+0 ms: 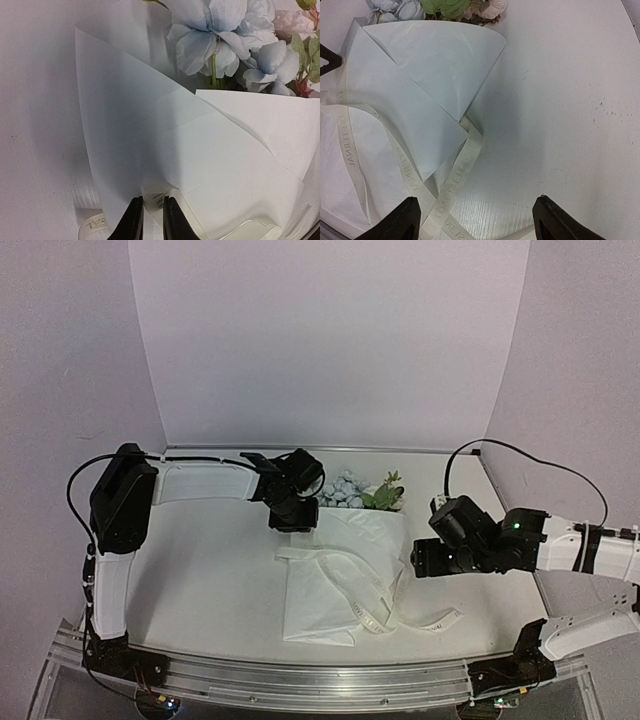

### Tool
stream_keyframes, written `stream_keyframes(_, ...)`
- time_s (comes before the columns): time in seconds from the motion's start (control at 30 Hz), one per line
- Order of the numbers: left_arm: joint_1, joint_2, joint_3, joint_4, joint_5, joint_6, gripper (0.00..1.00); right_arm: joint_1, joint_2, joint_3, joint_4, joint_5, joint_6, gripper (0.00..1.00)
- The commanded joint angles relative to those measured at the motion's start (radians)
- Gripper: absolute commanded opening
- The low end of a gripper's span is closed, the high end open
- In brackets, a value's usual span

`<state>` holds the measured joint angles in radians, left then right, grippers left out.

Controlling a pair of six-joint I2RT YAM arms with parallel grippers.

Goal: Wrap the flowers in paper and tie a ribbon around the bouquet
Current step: Cross the ribbon over the folded bouquet.

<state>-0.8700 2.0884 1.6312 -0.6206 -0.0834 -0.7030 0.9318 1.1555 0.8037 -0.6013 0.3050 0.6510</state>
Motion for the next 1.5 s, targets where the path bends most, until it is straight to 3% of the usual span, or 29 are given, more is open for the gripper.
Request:
stream_keyframes(0.0,-0.001,-0.006,0.055,-0.005,-0.019,0.017,0.1,-0.002,-0.022,-0.019,-0.012,0.049,0.0,0.79)
stream_keyframes(0.17,-0.001,-0.031,0.042,0.012,-0.028,0.022,0.0,-0.002,-0.022,-0.032,-0.024,0.054,0.019,0.8)
stream_keyframes(0.43,0.025,-0.132,-0.053,0.081,-0.055,-0.006,0.0,-0.003,-0.029,-0.077,-0.062,0.075,0.076,0.83)
stream_keyframes(0.77,0.138,-0.296,-0.25,0.185,-0.041,-0.035,0.0,-0.003,-0.026,-0.123,-0.129,0.052,0.169,0.83)
stream_keyframes(1.13,0.198,-0.361,-0.326,0.235,-0.008,-0.026,0.0,0.012,-0.027,-0.199,-0.207,0.013,0.534,0.78)
stream_keyframes(1.47,0.225,-0.409,-0.383,0.286,0.024,-0.026,0.0,0.135,0.046,-0.194,-0.22,0.073,0.821,0.78)
